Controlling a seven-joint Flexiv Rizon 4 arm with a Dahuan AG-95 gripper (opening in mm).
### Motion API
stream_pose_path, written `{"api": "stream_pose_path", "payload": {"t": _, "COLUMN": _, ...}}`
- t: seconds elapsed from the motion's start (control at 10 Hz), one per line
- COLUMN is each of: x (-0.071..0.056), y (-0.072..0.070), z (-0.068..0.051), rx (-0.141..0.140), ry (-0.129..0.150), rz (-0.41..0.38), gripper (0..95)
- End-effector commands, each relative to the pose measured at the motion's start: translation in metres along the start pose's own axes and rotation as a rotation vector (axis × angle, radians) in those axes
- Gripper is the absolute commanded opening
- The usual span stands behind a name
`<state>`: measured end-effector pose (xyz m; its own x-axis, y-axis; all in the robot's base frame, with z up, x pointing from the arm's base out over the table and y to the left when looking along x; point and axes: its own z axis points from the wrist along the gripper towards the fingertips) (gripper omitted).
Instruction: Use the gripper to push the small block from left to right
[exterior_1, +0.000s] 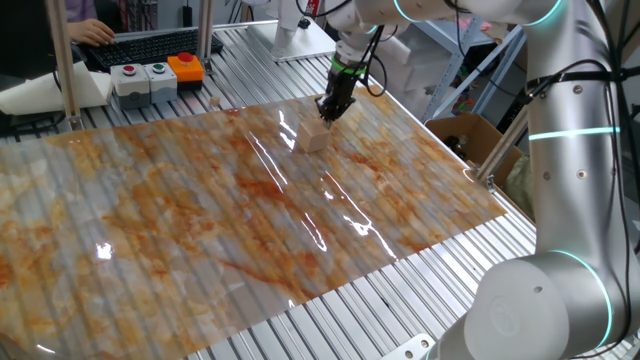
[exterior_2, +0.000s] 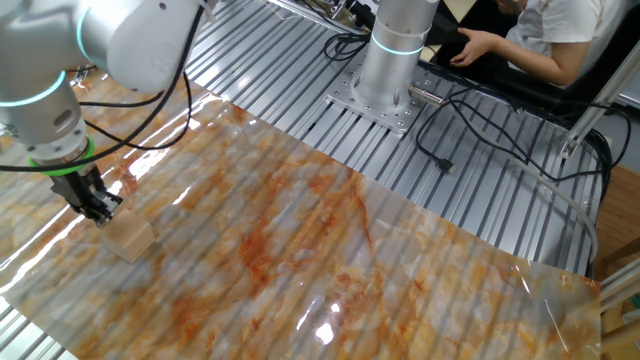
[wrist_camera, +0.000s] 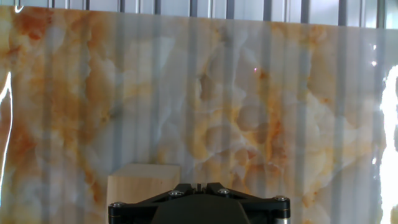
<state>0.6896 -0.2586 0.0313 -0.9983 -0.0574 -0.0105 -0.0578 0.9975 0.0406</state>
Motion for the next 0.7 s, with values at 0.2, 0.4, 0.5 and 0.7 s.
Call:
{"api": "stream_pose_path", "payload": {"t": 0.2, "x": 0.005, "y": 0.004, "z": 0.003, "rx": 0.001, "ry": -0.006, "rz": 0.006, "gripper": 0.0}}
{"api": "stream_pose_path", "payload": {"t": 0.4, "x": 0.009, "y": 0.007, "z": 0.006, "rx": 0.002, "ry": -0.012, "rz": 0.012, "gripper": 0.0}}
{"api": "stream_pose_path", "payload": {"t": 0.5, "x": 0.011, "y": 0.008, "z": 0.007, "rx": 0.002, "ry": -0.016, "rz": 0.013, "gripper": 0.0}}
{"api": "stream_pose_path", "payload": {"t": 0.7, "x": 0.014, "y": 0.01, "z": 0.008, "rx": 0.005, "ry": -0.029, "rz": 0.021, "gripper": 0.0}}
